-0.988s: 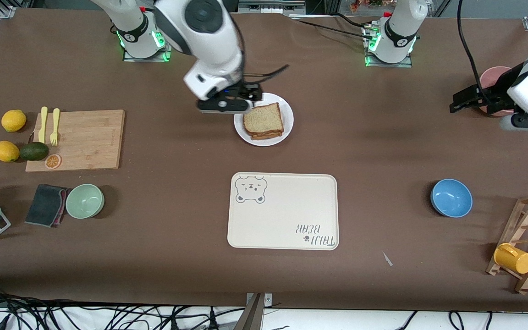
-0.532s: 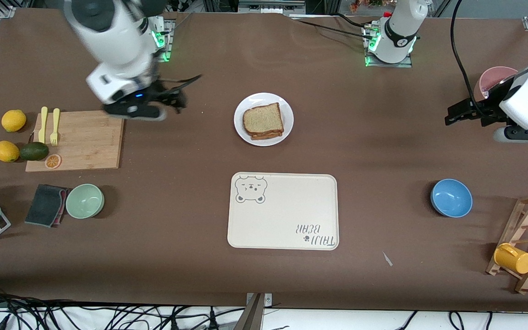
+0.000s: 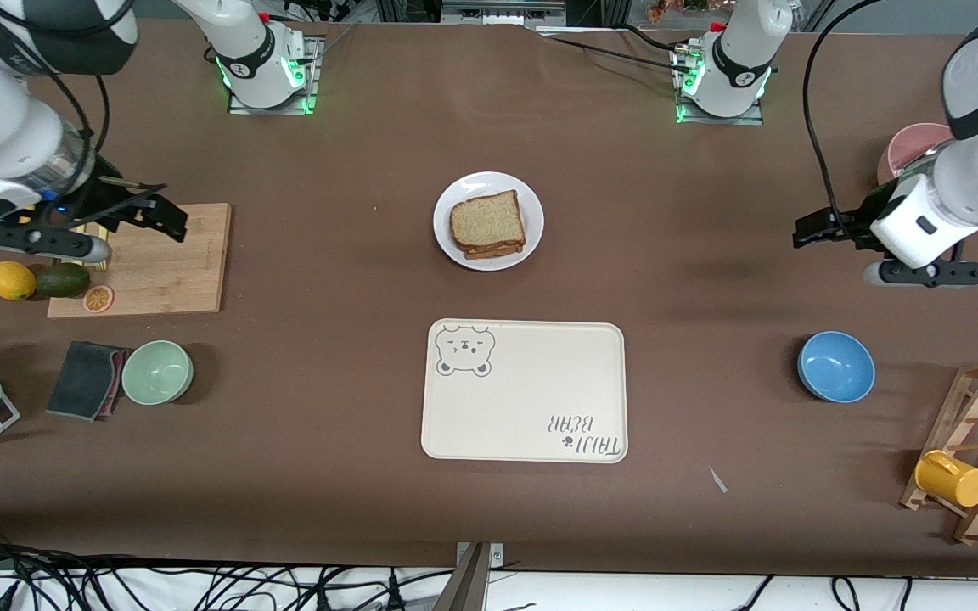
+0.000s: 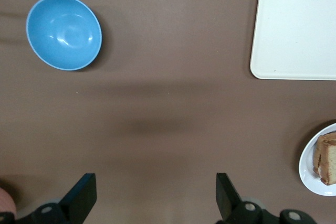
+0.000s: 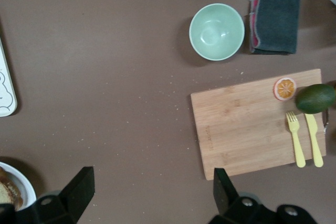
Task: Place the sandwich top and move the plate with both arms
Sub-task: 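Withdraw the right gripper toward the cutting board while the left gripper advances, then move the left gripper to the white plate rim and lower it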
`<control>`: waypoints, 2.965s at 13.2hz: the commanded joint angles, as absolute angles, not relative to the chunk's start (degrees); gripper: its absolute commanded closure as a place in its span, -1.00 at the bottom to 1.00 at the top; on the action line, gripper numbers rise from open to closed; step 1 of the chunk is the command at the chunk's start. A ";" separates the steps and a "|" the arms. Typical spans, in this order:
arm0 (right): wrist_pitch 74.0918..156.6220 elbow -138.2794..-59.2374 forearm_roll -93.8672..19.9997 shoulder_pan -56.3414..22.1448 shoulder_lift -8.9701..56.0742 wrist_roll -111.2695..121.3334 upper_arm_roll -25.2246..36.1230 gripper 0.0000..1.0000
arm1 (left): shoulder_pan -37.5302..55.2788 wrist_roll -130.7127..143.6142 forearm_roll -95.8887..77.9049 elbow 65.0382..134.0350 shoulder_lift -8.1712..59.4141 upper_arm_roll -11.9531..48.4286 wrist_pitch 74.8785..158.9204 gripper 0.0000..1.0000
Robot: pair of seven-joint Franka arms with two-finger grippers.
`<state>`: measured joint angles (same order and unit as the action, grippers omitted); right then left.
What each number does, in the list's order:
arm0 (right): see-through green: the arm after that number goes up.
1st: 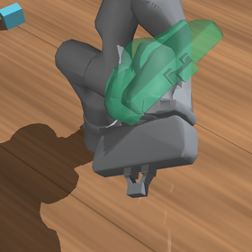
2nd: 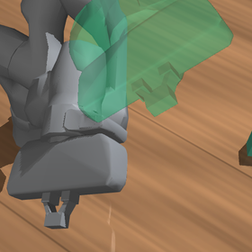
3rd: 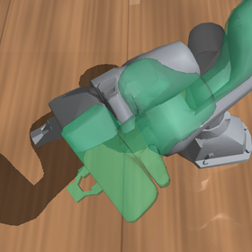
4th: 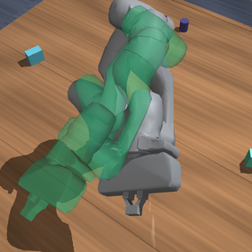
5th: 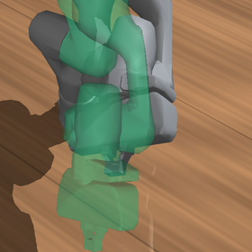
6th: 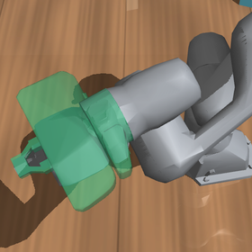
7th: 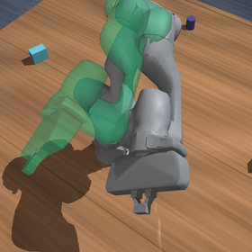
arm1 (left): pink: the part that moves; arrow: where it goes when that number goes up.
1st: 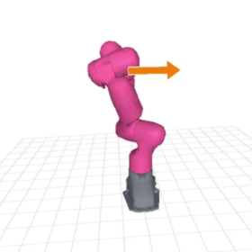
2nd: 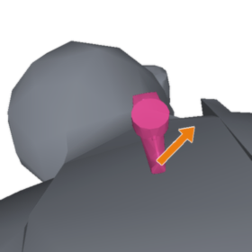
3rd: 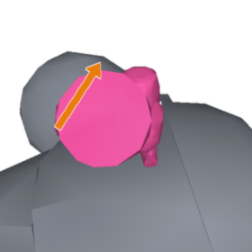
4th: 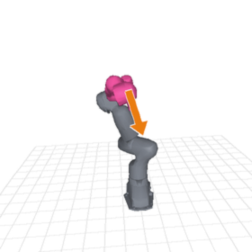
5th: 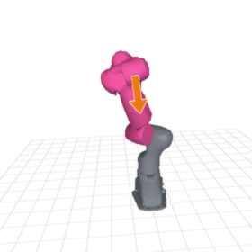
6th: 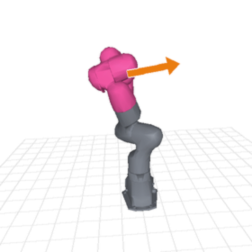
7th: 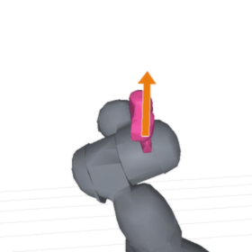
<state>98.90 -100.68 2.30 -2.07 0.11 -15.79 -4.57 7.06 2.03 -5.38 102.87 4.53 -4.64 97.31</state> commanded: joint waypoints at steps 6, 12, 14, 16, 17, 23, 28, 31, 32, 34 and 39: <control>87.81 -92.29 0.27 3.52 -0.18 -4.84 -4.13 -1.00 | 7.73 2.37 -11.34 114.51 4.22 -0.79 109.15 -1.00; 88.15 -92.37 1.41 3.25 0.09 -0.88 -4.66 -1.00 | 7.91 2.46 -17.91 120.05 6.85 4.82 122.32 -1.00; 87.72 -91.94 1.32 3.16 0.17 -0.79 -4.75 -1.00 | 8.35 2.64 -20.04 121.63 7.99 7.19 128.03 -1.00; 88.24 -91.49 1.41 3.16 0.88 -1.66 -4.75 -1.00 | 8.44 2.64 -22.22 121.73 9.75 8.87 130.95 -1.00; 88.50 -91.32 1.32 3.16 0.97 -2.54 -4.75 -1.00 | 8.52 1.94 -25.63 121.73 10.97 9.22 131.65 -1.00; 89.91 -91.23 0.97 2.99 1.67 -1.49 -5.01 -1.00 | 16.42 -0.09 -40.49 121.90 17.31 9.23 140.00 -1.00; 89.65 -91.14 0.97 3.08 1.50 -1.76 -5.01 -1.00 | 19.42 -0.17 -43.42 126.73 17.40 9.84 140.54 -0.92; 89.56 -91.23 0.97 3.08 1.49 -1.50 -4.92 -1.00 | 22.67 -0.18 -50.08 129.81 17.40 11.16 143.08 -0.89; 89.39 -91.14 1.05 3.08 1.49 -1.49 -4.92 -1.00 | 23.81 -0.18 -51.49 129.81 17.49 11.34 143.26 -0.89; 89.21 -91.14 1.14 3.16 1.41 -1.32 -4.66 -1.00 | 25.91 -0.26 -53.69 130.52 18.19 11.43 144.05 -0.88; 90.00 -91.23 0.79 3.08 1.67 -2.37 -4.92 -1.00 | 27.07 -0.18 -53.96 132.01 18.81 11.51 145.81 0.16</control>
<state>90.45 -92.84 1.17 2.94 0.96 -1.72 -4.68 26.65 1.11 -51.76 130.90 19.25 11.51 144.61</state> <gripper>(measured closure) 0.000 0.308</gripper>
